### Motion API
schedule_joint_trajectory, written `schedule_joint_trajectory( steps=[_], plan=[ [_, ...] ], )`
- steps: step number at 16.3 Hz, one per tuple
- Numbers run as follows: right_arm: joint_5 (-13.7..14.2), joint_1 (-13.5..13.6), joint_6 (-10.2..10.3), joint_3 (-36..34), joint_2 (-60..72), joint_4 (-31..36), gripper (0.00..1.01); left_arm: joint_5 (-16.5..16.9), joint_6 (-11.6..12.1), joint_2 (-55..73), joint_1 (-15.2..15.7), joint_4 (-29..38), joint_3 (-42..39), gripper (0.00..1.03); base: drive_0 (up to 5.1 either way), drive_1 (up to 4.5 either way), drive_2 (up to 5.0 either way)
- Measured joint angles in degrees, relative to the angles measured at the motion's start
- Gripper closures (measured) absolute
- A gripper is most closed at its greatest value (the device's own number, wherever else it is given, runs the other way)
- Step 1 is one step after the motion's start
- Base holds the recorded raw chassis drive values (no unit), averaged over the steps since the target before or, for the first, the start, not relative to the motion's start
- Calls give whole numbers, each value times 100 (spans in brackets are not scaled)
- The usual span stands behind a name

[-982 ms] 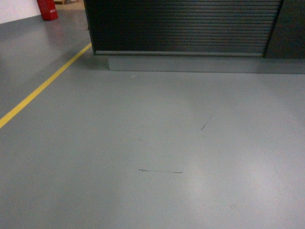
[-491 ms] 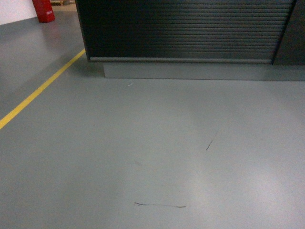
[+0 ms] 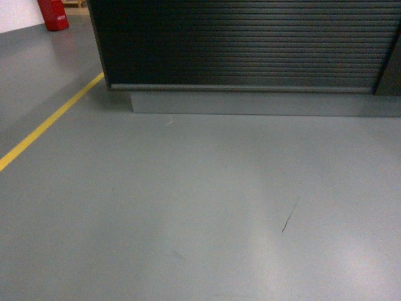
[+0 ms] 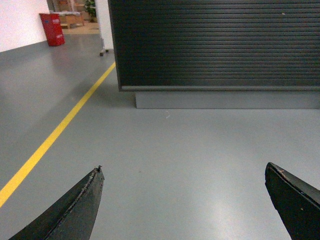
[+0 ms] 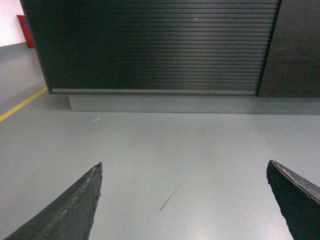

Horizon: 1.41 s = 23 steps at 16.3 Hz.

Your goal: Place dark red mango on scale at checkout

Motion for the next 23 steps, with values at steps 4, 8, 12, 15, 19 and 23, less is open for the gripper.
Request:
schedule_joint_trajectory(
  steps=[4,8,12,15,19,23],
  plan=[
    [7,0,2,0,-2,-22,3,0,2,0,0,-13,0,5,-9,424,-442],
    [2,0,0,0,-2,-7,3,2,2,0,-2,4,0,5,-2,431,-436],
    [4,0,2,0,0,20,3,-2,2,0,-2,2,0,5,-1,432,-434],
    [4,0,0,0,-2,13,3,-4,2,0,-2,9,0,5,4,438,-429],
    [9,0,2,0,0,0,3,-4,2,0,-2,-9,0,5,9,442,-424],
    [-2,0,0,0,0,4,3,-4,2,0,-2,-11,0,5,10,443,-424]
  ],
)
